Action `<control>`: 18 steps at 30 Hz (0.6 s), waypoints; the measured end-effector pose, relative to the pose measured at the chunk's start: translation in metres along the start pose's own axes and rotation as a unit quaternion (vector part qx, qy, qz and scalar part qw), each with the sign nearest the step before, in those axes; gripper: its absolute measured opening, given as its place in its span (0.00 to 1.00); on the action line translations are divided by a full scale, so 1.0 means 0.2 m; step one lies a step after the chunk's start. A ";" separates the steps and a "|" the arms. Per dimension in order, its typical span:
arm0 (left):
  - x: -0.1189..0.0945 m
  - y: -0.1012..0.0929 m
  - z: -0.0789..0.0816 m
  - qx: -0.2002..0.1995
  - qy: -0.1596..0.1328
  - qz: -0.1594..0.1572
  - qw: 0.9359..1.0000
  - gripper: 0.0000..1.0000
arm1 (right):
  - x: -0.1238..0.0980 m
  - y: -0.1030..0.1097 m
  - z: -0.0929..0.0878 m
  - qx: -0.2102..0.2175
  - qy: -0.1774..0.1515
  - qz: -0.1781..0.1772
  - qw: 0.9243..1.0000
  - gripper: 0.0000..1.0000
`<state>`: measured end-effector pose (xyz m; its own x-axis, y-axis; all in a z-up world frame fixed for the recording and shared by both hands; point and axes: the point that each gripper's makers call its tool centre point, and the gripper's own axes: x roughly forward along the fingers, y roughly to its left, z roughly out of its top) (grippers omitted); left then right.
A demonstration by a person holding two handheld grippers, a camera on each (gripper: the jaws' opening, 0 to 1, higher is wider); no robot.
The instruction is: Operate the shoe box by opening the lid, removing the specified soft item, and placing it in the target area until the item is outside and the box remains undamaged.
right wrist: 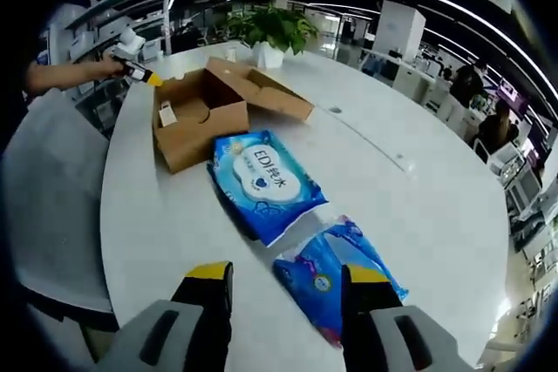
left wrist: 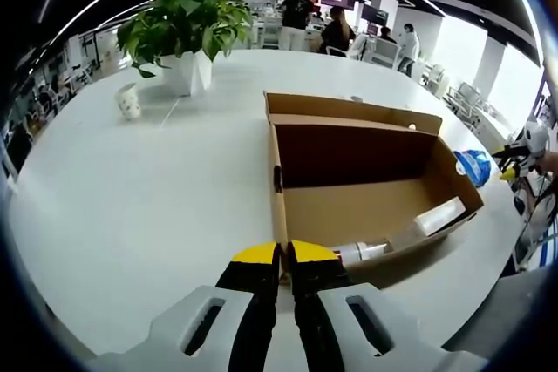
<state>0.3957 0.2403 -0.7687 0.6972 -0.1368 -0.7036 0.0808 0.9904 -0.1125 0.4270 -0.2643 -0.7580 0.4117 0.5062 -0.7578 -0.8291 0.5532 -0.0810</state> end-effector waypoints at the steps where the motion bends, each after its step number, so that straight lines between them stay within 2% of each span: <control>1: 0.00 0.00 0.00 0.000 0.000 0.000 1.000 0.02 | 0.00 0.01 0.02 -0.002 -0.003 0.003 1.000 0.47; 10: 0.00 0.00 0.00 0.006 0.002 0.003 1.000 0.02 | 0.00 0.09 0.16 -0.021 -0.028 0.024 0.999 0.47; 18: 0.00 -0.01 0.00 0.006 0.003 0.003 1.000 0.02 | 0.03 0.13 0.25 -0.036 -0.034 0.031 0.998 0.47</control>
<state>0.3950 0.2387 -0.7682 0.6934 -0.1302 -0.7087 0.0846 0.9914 -0.0994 0.4270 -0.2135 -0.7326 0.3821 0.5835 -0.7166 -0.8776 0.4720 -0.0836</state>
